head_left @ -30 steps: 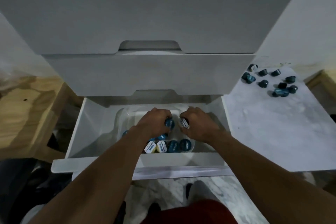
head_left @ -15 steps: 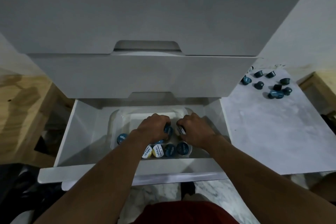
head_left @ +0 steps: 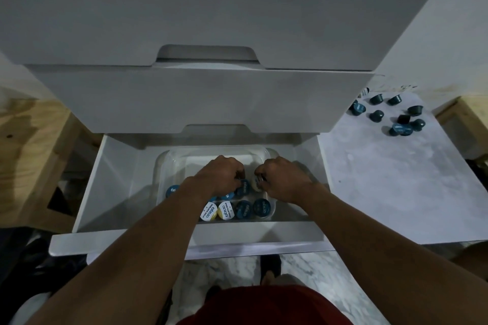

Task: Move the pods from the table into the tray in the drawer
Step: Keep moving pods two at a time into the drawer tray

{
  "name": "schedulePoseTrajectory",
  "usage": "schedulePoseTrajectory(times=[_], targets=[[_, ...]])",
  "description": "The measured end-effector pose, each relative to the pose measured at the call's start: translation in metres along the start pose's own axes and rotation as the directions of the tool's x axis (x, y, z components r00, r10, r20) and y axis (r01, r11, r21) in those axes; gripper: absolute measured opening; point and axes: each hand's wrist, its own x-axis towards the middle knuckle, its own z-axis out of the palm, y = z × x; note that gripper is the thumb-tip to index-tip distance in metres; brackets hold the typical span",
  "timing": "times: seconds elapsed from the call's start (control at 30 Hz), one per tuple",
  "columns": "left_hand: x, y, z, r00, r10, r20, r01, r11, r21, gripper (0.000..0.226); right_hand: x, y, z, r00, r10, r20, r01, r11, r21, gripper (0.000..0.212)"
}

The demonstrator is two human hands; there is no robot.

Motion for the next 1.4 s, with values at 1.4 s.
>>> schedulePoseTrajectory(times=[1.4], targets=[[-0.020, 0.195, -0.011, 0.667, 0.505, -0.547, -0.301, 0.855, 0.422, 0.028, -0.136, 0.112, -0.066, 0.738, 0.332, -0.587, -0.304, 0.941, 0.150, 0.038]])
